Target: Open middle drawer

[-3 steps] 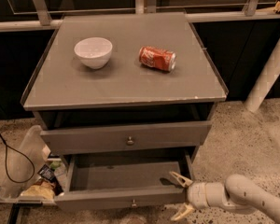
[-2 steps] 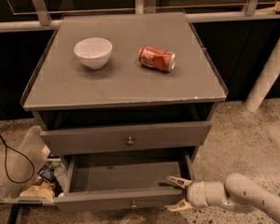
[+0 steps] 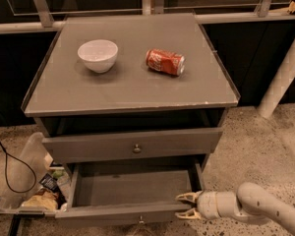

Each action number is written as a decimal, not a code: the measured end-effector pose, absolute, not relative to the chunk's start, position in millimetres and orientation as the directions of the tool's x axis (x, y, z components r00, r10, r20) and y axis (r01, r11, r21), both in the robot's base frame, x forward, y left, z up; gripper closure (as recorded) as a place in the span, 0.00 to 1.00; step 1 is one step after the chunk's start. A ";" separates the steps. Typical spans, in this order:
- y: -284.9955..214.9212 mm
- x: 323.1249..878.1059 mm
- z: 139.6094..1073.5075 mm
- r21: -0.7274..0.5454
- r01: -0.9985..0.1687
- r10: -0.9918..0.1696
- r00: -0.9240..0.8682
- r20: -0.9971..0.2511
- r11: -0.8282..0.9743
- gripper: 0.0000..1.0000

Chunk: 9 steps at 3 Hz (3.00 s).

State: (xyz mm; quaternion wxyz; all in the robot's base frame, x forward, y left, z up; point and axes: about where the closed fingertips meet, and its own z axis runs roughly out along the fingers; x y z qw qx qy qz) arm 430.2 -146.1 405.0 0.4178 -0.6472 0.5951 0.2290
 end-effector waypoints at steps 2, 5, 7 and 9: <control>-148.5 418.3 405.4 -0.274 -0.961 -0.580 0.196 -0.791 0.049 1.00; -149.8 410.8 405.2 -0.276 -0.960 -0.581 0.198 -0.790 0.047 0.82; -149.8 410.8 405.2 -0.276 -0.960 -0.581 0.198 -0.790 0.047 0.35; -149.7 410.8 405.2 -0.276 -0.960 -0.581 0.198 -0.790 0.047 0.00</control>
Offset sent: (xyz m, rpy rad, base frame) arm -0.3328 -0.1135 -0.1016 -0.0760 -0.0871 0.0895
